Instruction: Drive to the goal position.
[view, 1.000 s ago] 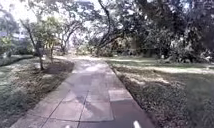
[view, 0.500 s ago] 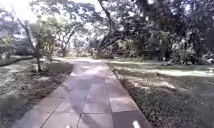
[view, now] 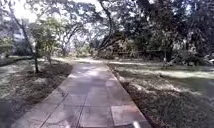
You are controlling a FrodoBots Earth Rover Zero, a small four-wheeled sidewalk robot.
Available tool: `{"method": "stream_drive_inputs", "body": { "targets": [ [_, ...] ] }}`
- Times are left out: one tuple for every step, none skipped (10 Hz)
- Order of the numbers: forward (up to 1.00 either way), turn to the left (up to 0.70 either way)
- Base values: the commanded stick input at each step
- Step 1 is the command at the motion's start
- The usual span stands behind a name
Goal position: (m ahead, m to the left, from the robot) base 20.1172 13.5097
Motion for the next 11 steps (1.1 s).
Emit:
{"method": "stream_drive_inputs", "body": {
  "targets": [
    [0.5,0.47],
    [0.5,0.5],
    [0.5,0.5],
    [0.5,0.25],
    [0.5,0.0],
    [0.5,0.0],
    [0.5,0.0],
    [0.5,0.0],
    [0.5,0.0],
    [0.5,0.0],
    [0.5,0.0]
  ]
}}
